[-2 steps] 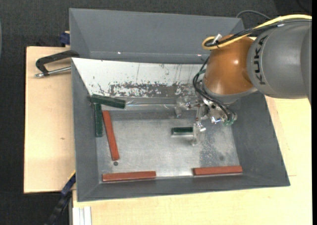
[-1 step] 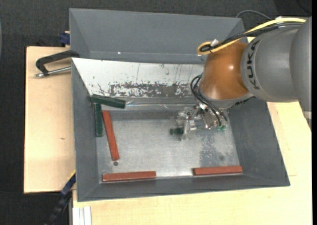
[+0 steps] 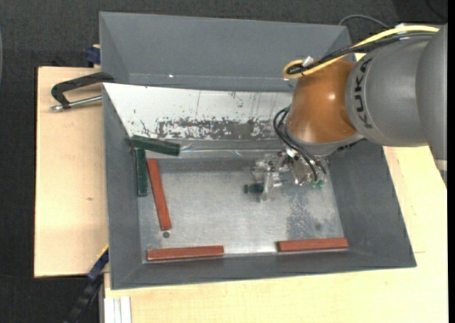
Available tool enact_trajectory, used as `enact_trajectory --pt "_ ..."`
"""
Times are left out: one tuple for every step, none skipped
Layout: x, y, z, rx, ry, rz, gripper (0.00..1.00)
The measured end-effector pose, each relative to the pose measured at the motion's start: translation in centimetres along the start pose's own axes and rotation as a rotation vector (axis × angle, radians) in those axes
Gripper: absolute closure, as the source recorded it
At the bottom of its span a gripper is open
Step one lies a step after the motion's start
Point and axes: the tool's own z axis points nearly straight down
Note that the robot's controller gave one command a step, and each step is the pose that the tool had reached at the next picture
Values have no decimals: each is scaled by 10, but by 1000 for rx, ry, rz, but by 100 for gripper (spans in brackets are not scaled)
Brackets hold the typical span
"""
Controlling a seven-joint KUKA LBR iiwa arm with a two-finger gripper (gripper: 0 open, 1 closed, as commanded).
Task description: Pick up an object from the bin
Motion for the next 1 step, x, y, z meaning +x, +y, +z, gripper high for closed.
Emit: enact_trajectory --pt "1 0 -3 0 0 0 100"
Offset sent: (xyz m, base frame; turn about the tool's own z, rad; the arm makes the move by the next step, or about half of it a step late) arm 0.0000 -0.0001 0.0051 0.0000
